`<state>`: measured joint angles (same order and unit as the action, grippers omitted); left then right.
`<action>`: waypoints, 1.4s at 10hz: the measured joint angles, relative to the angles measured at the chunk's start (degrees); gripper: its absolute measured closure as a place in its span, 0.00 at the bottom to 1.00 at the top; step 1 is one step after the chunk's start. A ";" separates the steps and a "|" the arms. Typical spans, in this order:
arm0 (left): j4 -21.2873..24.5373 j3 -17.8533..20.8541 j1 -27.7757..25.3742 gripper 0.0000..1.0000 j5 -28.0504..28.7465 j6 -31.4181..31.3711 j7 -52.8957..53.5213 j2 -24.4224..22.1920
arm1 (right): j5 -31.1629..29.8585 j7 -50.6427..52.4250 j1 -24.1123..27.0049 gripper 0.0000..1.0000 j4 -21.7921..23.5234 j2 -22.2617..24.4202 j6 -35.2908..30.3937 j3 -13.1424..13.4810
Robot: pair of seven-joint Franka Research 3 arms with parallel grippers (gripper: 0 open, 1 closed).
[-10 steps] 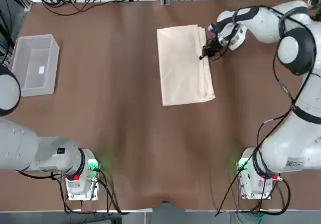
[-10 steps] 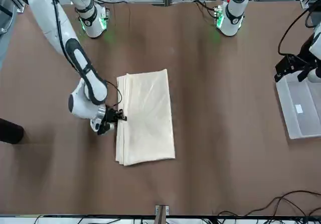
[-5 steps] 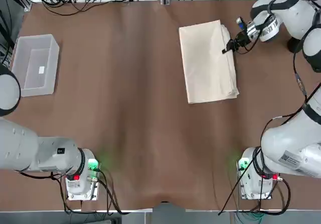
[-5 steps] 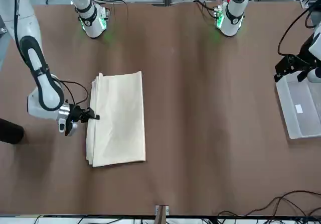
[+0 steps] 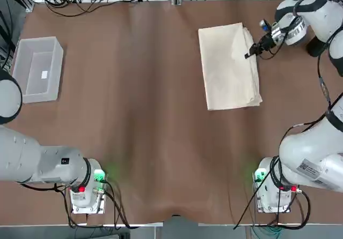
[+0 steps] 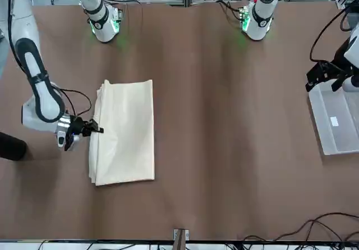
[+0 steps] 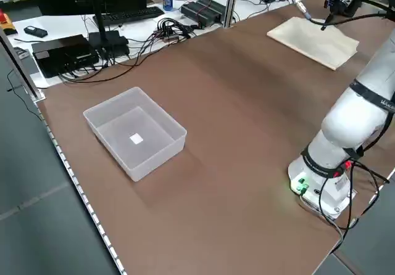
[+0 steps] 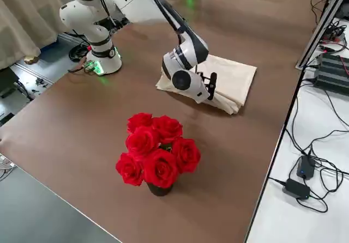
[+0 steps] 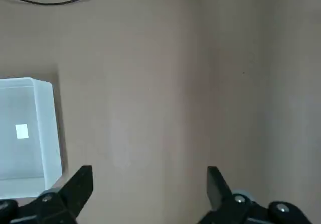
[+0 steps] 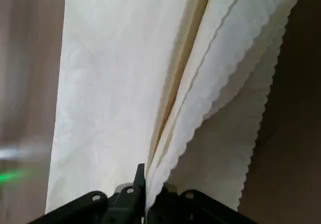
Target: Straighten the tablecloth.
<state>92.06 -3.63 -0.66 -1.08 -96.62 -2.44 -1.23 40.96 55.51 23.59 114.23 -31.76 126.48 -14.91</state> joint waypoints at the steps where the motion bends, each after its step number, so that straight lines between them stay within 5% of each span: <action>1: 0.00 0.00 0.02 0.00 0.00 0.00 0.00 0.01 | -0.40 2.45 0.53 0.97 0.14 0.00 0.00 1.45; 3: 0.00 -0.13 0.15 0.00 0.00 0.00 -0.09 0.02 | -0.56 6.56 2.13 0.97 0.24 0.01 -0.14 3.59; 10: 0.00 -0.31 0.17 0.00 0.00 0.00 -0.14 0.03 | -9.81 9.05 11.80 0.96 -3.18 0.70 -7.16 4.15; 14: 0.00 -0.37 0.18 0.00 0.00 0.00 -0.16 0.03 | -9.89 9.12 11.97 0.35 -3.21 0.70 -7.45 3.86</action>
<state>92.06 -4.00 -0.48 -1.09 -96.62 -2.59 -1.20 31.07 64.63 35.56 111.02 -31.07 119.04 -11.05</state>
